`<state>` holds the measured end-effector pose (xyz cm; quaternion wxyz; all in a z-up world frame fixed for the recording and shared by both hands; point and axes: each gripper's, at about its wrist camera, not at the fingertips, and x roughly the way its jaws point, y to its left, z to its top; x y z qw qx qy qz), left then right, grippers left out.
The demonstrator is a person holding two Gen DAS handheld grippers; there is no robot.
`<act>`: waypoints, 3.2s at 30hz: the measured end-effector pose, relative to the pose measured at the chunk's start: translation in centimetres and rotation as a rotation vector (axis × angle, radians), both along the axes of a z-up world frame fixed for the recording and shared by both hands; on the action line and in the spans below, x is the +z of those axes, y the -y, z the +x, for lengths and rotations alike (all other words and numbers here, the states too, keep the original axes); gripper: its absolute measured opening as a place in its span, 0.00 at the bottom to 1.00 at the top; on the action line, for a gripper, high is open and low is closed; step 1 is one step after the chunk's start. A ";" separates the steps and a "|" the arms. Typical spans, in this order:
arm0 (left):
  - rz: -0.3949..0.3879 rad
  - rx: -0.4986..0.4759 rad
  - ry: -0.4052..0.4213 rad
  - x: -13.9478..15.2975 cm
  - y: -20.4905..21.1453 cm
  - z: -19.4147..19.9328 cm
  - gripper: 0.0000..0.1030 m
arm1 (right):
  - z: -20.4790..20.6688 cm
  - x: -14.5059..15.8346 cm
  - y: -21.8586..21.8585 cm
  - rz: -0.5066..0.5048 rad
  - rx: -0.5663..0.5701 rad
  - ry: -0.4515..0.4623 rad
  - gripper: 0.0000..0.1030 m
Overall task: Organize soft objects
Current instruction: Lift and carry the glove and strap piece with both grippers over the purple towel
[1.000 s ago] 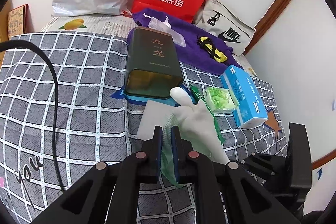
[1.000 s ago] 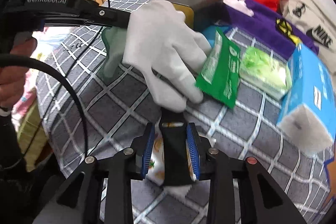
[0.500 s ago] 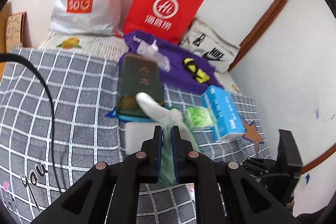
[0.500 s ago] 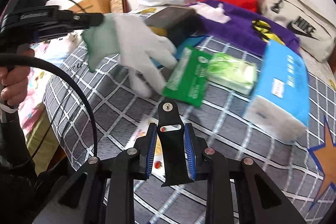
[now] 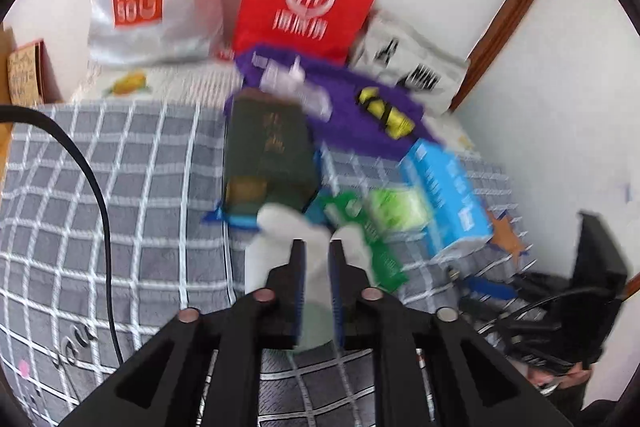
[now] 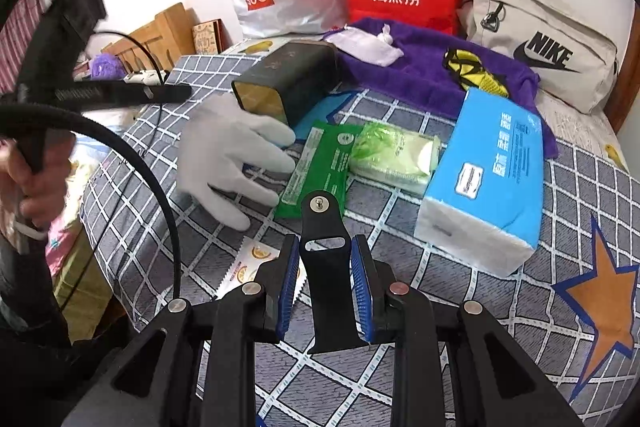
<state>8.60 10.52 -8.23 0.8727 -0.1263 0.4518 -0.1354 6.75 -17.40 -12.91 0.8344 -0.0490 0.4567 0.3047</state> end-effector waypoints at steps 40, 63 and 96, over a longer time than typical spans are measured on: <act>-0.158 -0.100 -0.012 2.4 1.5 6.6 0.20 | 8.7 3.5 1.7 0.065 -0.089 0.044 0.26; -0.084 -0.044 -0.122 -1.9 0.1 1.9 0.32 | 6.4 1.7 0.7 0.056 -0.046 -0.007 0.26; -0.026 0.103 -0.114 -1.4 -6.1 -0.8 0.08 | 5.2 2.1 0.0 0.052 -0.024 -0.001 0.26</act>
